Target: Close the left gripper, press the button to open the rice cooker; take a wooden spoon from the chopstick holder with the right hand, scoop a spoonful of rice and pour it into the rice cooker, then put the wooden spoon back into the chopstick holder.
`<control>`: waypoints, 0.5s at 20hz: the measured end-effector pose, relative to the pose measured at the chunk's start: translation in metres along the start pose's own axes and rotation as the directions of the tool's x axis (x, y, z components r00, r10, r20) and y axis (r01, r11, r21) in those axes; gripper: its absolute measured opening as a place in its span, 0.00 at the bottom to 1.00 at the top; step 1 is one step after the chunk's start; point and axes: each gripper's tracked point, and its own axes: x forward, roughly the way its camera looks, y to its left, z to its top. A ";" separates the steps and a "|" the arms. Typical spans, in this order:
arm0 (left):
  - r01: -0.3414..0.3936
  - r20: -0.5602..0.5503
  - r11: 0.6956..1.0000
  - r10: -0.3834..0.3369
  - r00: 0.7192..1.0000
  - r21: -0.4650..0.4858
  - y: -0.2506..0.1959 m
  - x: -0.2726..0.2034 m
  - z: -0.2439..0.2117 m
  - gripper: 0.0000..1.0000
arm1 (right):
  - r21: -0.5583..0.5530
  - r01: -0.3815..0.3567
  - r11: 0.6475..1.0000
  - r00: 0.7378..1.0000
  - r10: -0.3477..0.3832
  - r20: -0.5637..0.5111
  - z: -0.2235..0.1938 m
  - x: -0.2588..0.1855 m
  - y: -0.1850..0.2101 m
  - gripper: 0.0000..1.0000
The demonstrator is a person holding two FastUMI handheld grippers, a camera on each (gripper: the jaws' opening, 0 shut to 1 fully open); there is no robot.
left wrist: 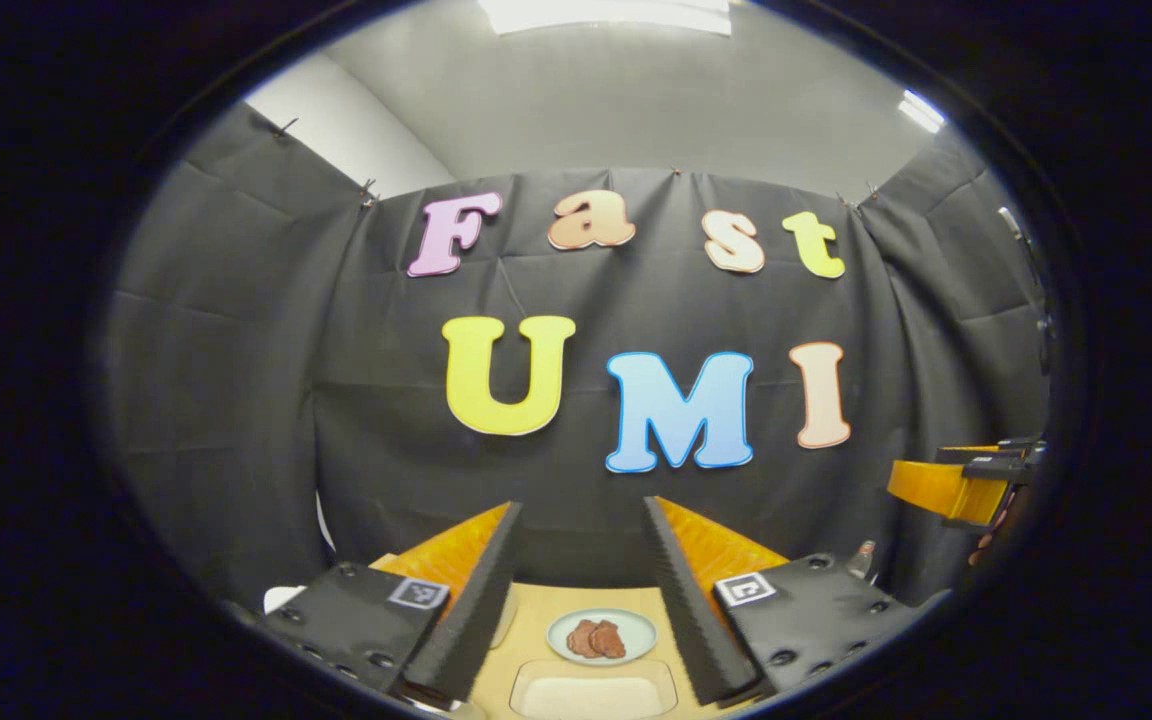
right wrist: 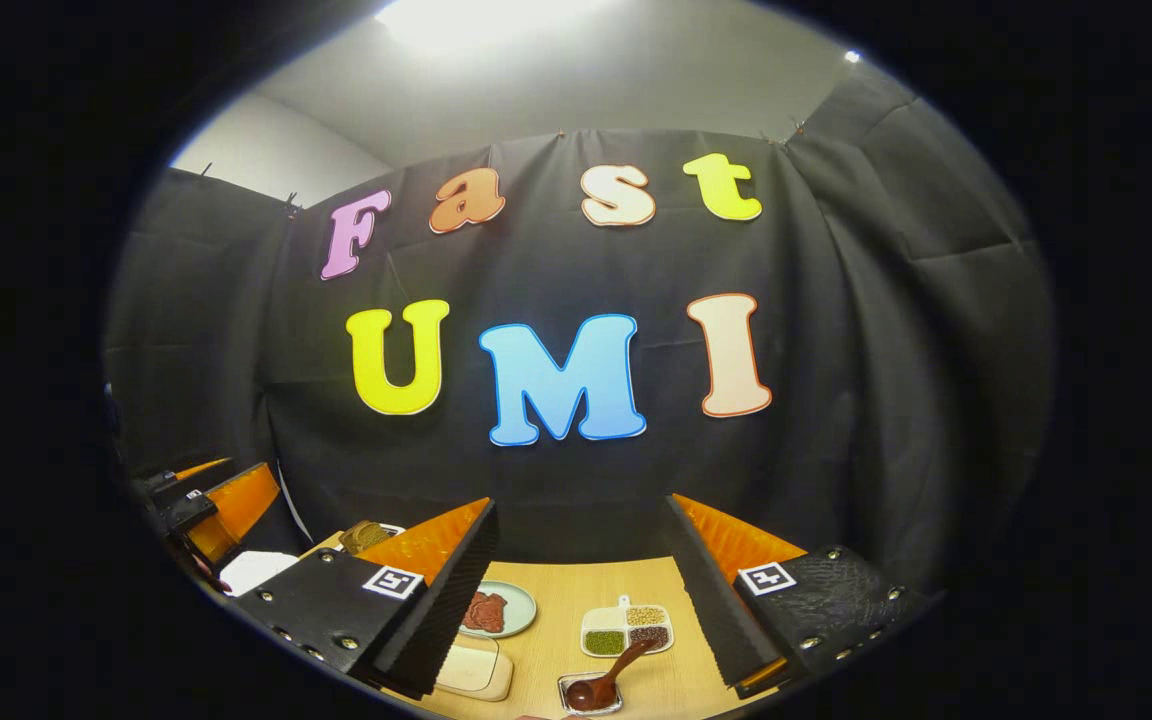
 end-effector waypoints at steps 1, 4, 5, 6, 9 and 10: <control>-0.011 -0.005 1.000 0.011 1.000 -0.005 0.006 -0.001 -0.002 0.64 | 0.001 0.000 1.000 1.000 0.000 0.001 0.000 0.000 -0.001 0.99; -0.021 -0.068 1.000 0.021 0.997 0.004 0.022 -0.005 -0.027 0.24 | 0.000 -0.006 1.000 1.000 0.006 0.004 -0.001 0.000 -0.001 0.99; -0.036 -0.095 0.999 0.037 0.995 0.010 0.032 -0.006 -0.034 0.10 | -0.001 -0.003 1.000 1.000 0.003 0.005 -0.001 0.001 -0.002 0.99; -0.055 -0.122 0.998 0.055 0.991 0.002 0.042 -0.010 -0.041 0.08 | -0.003 0.007 1.000 1.000 -0.007 0.010 -0.001 0.001 -0.004 0.99; -0.112 -0.188 0.993 0.103 0.977 -0.040 0.073 -0.017 -0.065 0.07 | 0.002 0.013 1.000 0.999 -0.013 0.033 0.003 0.002 -0.004 0.99; -0.127 -0.207 0.991 0.116 0.972 -0.039 0.083 -0.020 -0.073 0.11 | 0.002 0.014 1.000 0.999 -0.014 0.036 0.003 0.002 -0.004 0.99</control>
